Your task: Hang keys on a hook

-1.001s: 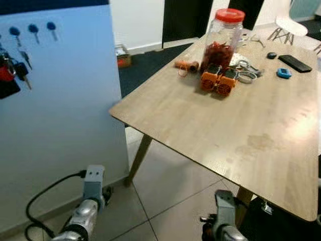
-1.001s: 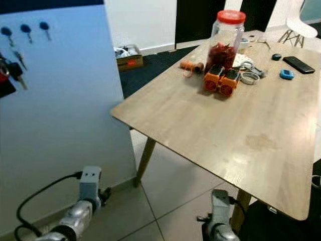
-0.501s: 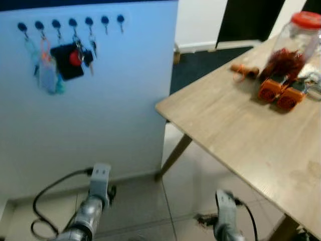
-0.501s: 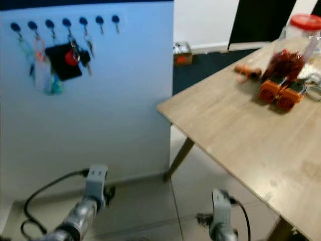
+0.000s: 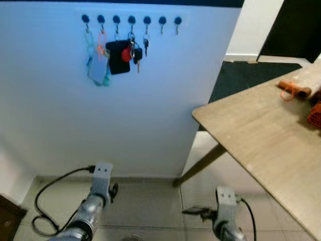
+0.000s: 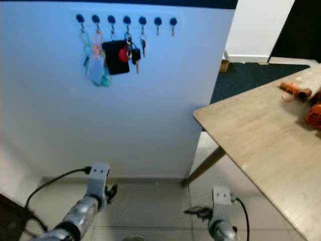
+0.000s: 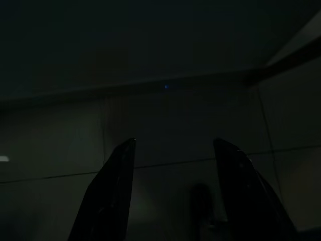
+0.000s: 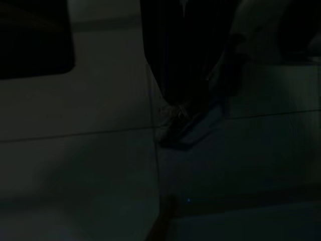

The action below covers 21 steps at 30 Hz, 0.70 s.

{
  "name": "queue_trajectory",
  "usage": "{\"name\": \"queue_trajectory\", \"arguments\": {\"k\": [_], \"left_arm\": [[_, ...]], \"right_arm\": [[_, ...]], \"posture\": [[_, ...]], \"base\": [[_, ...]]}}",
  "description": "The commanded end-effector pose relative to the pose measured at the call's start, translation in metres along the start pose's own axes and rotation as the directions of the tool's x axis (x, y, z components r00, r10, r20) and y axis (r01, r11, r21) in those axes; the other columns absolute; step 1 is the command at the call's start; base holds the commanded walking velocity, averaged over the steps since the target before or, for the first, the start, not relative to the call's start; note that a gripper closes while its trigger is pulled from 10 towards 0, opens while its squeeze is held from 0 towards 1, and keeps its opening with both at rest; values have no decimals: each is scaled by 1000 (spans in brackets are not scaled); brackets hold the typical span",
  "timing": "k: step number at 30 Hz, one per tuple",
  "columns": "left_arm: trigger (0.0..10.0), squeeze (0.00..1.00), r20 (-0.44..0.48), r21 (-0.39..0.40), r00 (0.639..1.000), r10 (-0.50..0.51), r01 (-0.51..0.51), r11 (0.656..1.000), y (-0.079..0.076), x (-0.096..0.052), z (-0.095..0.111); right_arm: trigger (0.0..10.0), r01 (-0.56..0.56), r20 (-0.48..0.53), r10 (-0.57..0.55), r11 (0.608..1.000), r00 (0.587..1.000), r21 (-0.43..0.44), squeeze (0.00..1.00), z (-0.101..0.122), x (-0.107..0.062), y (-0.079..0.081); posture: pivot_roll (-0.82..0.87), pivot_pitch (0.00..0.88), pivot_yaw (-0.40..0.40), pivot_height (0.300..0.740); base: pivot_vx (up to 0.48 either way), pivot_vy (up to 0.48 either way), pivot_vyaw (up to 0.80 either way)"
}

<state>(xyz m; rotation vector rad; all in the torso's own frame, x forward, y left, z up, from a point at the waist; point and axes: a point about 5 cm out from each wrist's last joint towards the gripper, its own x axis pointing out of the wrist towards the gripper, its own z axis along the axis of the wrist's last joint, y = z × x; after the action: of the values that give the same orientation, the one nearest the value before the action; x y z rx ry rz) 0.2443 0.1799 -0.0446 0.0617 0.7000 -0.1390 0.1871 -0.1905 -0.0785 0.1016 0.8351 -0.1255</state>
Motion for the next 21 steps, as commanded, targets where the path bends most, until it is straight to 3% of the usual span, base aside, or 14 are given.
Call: {"name": "queue_trajectory", "arguments": {"k": [1,14,19,21], "left_arm": [[10000,0,0,4,1000,-20,20,1000,-4,1,0],[10000,0,4,2,1000,-29,29,1000,-4,1,1],[10000,0,22,11,999,-31,30,999,-4,0,2],[10000,0,20,52,999,-40,39,998,-5,0,2]], "right_arm": [[10000,22,1,-22,1000,1000,16,0,-3,-2,-6],[10000,26,3,-26,1000,1000,15,0,-2,-2,-7],[10000,24,5,-24,1000,1000,15,0,-2,-1,-6],[10000,24,6,-24,1000,1000,16,0,-2,-1,-6]], "posture": [[43,22,-11,740],[44,13,-14,740],[45,15,-14,740],[46,17,-13,740]], "base": [[0,300,0],[0,389,0],[0,0,0],[0,0,0]]}}
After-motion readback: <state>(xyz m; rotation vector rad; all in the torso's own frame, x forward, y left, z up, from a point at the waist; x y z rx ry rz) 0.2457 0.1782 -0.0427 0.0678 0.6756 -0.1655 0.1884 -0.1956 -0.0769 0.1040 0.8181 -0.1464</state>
